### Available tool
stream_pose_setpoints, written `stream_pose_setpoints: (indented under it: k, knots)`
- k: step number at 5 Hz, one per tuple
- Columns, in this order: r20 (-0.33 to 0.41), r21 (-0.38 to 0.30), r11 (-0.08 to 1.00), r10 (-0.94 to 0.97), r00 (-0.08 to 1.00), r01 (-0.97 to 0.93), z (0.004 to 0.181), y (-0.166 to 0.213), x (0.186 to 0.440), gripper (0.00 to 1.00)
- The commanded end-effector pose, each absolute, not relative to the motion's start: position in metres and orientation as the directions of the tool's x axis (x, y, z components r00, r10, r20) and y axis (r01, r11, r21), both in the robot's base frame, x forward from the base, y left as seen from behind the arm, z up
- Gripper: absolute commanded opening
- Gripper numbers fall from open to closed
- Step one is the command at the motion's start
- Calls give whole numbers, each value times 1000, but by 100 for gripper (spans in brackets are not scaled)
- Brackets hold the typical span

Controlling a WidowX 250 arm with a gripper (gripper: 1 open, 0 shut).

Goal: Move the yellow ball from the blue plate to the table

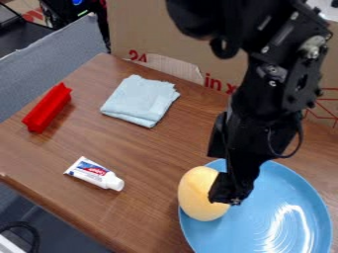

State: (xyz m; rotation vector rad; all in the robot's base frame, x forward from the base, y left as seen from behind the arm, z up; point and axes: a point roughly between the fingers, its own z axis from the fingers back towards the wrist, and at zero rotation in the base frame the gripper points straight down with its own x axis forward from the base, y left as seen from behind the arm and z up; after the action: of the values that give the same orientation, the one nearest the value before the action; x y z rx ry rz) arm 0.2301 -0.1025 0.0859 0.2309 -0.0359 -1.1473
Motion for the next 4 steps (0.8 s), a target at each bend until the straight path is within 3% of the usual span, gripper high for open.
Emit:
stream_pose_setpoints:
  k: [1, 2, 4]
  knots:
    - [-44, 232, 407, -903, 427, 884, 97, -106, 236, 100]
    - [-34, 238, 413, -901, 433, 879, 87, -94, 243, 100]
    - [-35, 261, 393, -909, 415, 882, 70, -93, 224, 100]
